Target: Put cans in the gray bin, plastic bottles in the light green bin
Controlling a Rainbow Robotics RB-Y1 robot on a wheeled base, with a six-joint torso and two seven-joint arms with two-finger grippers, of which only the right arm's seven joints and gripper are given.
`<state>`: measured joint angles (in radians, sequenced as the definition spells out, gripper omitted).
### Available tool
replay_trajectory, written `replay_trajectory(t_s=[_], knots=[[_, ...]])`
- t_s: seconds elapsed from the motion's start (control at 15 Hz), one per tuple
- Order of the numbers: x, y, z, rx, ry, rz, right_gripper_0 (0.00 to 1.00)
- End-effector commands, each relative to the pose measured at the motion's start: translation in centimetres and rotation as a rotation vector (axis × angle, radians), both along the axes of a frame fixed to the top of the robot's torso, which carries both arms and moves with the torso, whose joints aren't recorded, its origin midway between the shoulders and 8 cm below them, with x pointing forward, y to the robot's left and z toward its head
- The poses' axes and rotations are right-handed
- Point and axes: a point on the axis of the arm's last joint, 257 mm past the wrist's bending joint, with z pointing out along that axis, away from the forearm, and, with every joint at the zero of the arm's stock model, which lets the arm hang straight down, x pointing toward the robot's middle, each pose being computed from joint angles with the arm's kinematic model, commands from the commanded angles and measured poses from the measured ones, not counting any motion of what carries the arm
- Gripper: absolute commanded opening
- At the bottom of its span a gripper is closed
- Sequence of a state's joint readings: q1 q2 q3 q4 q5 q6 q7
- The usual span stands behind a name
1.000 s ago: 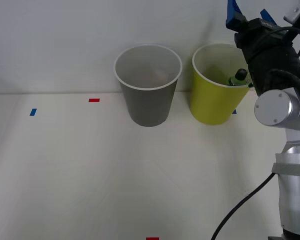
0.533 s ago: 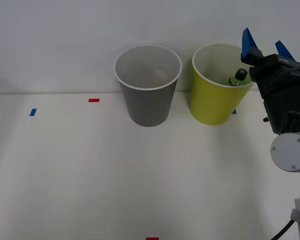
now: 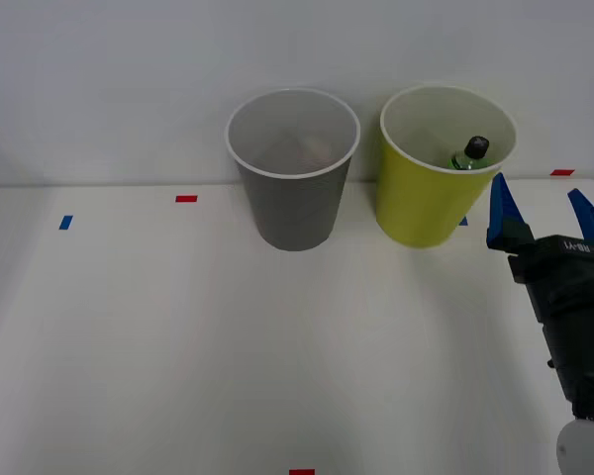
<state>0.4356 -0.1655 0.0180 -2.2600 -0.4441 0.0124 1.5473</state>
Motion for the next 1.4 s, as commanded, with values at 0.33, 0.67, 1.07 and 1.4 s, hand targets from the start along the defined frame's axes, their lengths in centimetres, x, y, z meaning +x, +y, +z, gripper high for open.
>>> replay_trajectory(t_s=[0.33, 0.67, 1.07, 1.4], knots=[[-9.9, 0.0, -5.5, -0.113, 0.032, -0.059, 1.0], [-14.9, -1.1, -9.1, -0.243, 0.148, -0.1, 1.0], [-21.1, -4.6, -13.9, -0.296, 0.15, -0.181, 1.0], [-22.6, -6.7, -15.8, -0.121, 0.174, -0.155, 1.0]])
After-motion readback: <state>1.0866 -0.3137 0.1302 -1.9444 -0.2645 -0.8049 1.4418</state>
